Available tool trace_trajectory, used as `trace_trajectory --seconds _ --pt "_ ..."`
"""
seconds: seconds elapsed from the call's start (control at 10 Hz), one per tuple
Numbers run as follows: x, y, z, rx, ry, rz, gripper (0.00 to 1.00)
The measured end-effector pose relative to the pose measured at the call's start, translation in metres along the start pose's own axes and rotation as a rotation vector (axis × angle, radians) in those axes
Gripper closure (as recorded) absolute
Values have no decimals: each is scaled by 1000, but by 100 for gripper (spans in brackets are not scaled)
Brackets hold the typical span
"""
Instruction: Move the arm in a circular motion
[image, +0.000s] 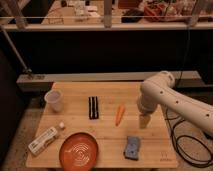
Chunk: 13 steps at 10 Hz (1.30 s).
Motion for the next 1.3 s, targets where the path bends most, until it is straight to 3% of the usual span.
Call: trace_trajectory --seconds 0.4,0.7,0.9,1.1,1.3 --pt "-105 39 1 -26 -48 -149 20" --pt "-175 37 5 -11 -64 -240 20" --pt "-222 11 8 22 -69 -285 20" --pt "-240 -28 12 43 -48 -284 20" --pt "-240 -74 18 55 -22 -253 20"
